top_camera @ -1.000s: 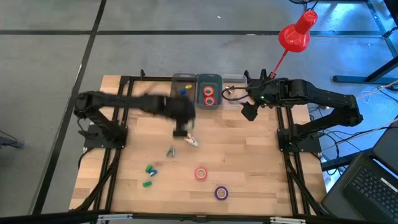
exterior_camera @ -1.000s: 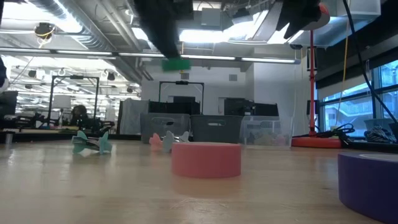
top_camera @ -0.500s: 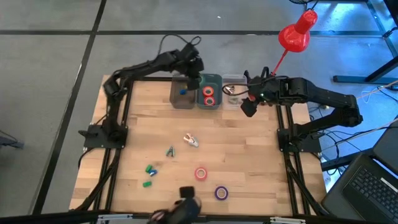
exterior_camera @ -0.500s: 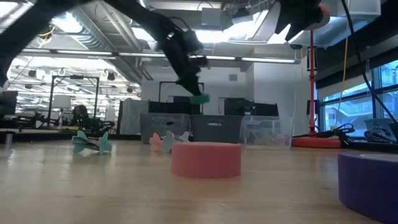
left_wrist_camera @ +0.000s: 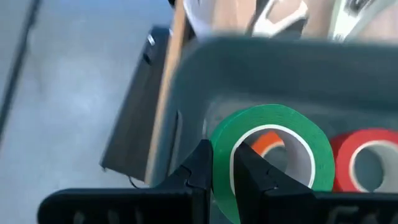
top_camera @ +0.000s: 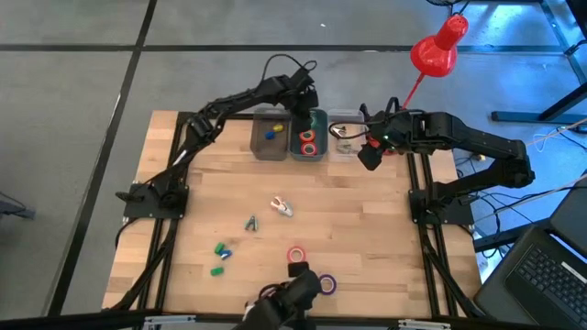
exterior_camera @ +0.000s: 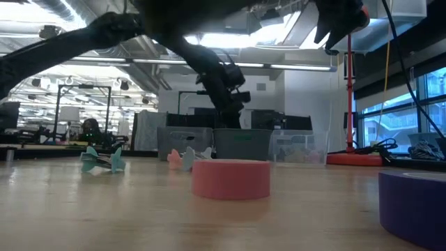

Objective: Pick and place Stapler, Stapler remover, tape
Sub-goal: Put the green tape into the green bin, then put the top green stapler into the black bin, then put the blue staple remover into the transparent bin

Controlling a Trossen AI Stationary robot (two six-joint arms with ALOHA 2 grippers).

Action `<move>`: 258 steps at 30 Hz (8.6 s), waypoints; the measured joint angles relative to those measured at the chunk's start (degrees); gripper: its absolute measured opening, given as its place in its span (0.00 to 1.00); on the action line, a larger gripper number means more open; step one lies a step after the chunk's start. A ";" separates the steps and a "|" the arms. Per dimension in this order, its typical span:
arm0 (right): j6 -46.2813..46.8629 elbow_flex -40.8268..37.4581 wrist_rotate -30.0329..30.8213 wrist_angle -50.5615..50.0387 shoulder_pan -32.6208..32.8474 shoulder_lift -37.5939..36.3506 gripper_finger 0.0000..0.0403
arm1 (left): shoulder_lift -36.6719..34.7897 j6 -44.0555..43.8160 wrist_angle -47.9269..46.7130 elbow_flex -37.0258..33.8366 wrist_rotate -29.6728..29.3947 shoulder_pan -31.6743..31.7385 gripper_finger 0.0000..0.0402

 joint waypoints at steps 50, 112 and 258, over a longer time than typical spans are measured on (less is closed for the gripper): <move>3.26 0.00 0.43 -3.24 1.58 0.00 0.78 | -28.23 -21.33 -38.97 -10.18 14.26 -21.27 0.63; -6.03 0.00 -0.24 6.60 0.87 0.01 0.78 | -48.50 -122.28 -0.68 -77.27 -6.03 -70.34 0.57; -1.17 0.02 -16.94 17.81 16.20 10.45 0.78 | -80.64 -82.94 9.22 -88.33 -19.31 -60.18 0.66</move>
